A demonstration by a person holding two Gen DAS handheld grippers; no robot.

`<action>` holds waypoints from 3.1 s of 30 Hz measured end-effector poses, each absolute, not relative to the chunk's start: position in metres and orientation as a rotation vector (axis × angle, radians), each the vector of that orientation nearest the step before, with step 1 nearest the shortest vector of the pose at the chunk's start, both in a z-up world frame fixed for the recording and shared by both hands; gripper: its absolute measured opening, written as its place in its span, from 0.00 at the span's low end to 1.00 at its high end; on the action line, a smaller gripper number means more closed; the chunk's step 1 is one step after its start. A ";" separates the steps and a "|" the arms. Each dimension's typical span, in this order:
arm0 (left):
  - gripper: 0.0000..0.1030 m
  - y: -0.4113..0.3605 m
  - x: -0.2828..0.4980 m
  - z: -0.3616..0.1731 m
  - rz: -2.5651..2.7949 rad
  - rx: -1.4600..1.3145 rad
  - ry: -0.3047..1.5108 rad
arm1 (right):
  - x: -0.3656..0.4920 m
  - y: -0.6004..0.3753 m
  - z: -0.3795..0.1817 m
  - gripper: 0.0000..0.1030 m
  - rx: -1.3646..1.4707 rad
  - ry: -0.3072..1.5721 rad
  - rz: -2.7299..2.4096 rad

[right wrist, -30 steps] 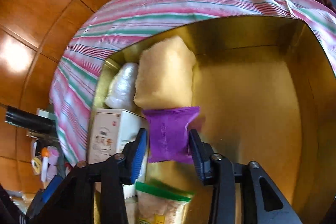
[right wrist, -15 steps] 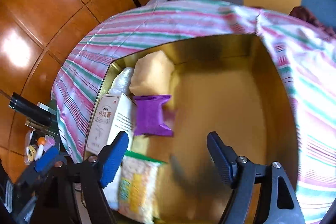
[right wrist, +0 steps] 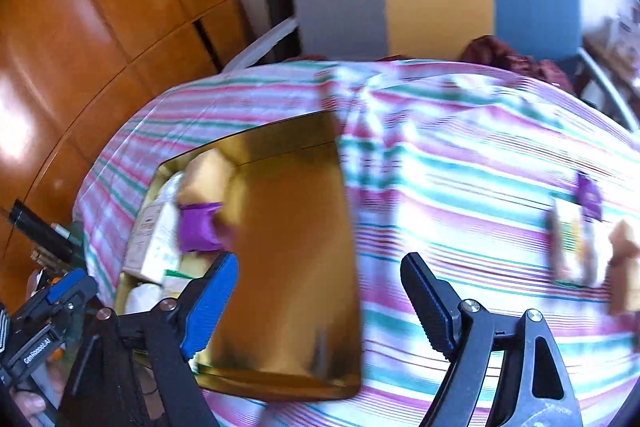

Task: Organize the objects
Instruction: 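Move both tools back toward the remaining items on the cloth, then grasp the WEIDAN cracker pack with left tool and lift it, then grasp the lower yellow sponge with right tool while left tool holds the cracker pack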

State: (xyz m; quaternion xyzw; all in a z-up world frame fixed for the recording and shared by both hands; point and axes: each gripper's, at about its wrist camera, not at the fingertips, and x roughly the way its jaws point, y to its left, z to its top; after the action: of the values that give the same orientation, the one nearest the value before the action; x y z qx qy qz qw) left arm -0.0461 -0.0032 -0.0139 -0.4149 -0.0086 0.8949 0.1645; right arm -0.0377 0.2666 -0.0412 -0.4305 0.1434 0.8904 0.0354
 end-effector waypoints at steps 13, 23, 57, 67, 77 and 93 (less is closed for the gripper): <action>0.51 0.078 -0.029 -0.006 2.418 -1.114 0.200 | 0.039 0.419 -0.028 0.83 -1.109 0.396 2.456; 0.51 0.149 -0.016 -0.006 2.276 -1.099 0.317 | 0.118 0.540 -0.064 0.83 -0.909 0.671 2.113; 0.51 0.434 -0.052 -0.075 1.926 -1.238 0.456 | 0.156 0.574 -0.068 0.87 -0.730 1.128 2.037; 0.51 0.491 -0.061 -0.106 1.875 -1.274 0.497 | 0.157 0.580 -0.076 0.87 -0.742 1.211 2.035; 0.44 0.439 -0.031 -0.109 1.904 -1.168 0.512 | 0.175 0.589 -0.070 0.87 -0.645 1.235 1.993; 0.44 0.361 0.028 -0.114 1.923 -0.985 0.537 | 0.142 0.583 -0.082 0.87 -0.817 1.139 2.050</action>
State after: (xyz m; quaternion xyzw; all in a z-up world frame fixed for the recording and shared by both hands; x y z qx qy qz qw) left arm 0.0280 0.3612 -0.1143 -0.3971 0.2165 0.7747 0.4419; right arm 0.1417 0.5831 -0.0824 -0.3113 0.4342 0.7811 0.3232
